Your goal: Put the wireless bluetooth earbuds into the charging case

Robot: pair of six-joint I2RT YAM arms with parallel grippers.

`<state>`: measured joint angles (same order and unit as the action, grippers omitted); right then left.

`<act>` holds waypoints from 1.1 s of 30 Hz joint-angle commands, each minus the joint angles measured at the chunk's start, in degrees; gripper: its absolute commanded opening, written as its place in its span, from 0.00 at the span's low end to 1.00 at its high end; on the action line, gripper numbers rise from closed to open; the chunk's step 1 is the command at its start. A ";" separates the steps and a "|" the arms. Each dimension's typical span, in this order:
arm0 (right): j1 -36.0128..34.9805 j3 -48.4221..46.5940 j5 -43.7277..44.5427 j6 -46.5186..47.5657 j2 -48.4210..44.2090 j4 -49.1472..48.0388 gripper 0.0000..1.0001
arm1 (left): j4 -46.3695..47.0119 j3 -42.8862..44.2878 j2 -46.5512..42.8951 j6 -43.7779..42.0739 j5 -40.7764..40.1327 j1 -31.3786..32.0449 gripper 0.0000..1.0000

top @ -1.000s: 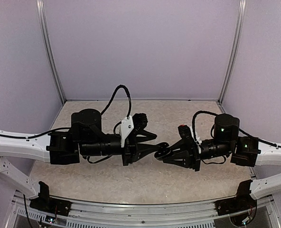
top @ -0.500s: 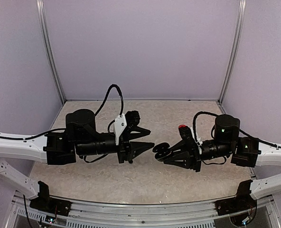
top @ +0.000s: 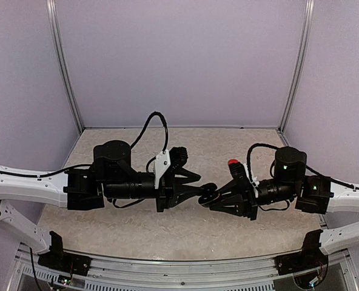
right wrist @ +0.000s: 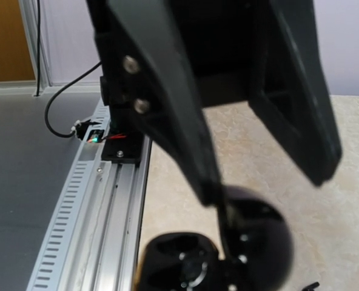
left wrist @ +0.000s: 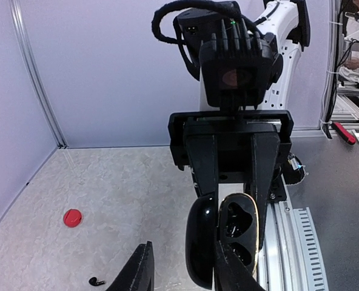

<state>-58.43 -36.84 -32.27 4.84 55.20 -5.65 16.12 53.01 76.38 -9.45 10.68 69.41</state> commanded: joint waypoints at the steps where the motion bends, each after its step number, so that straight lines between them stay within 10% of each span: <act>1: -0.45 0.14 -1.53 0.14 -1.54 -1.29 0.05 | 0.86 2.20 1.33 0.06 -0.96 -0.74 0.32; 8: -0.44 0.92 -1.03 0.28 -2.44 -1.91 0.05 | 0.68 2.52 2.40 0.47 -2.01 -1.55 0.29; 19: 0.69 3.57 11.12 -4.66 -3.56 -3.09 0.03 | 7.51 -3.72 -3.32 13.65 -9.09 -8.35 0.59; 33: 15.37 7.15 14.17 -16.14 -8.42 -1.61 0.04 | -4.25 8.89 18.27 30.06 -10.29 -18.63 0.47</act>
<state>-45.87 -30.70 -18.57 -7.35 48.71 -7.07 16.58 56.23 87.46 15.86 -0.86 50.65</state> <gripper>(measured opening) 0.227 0.490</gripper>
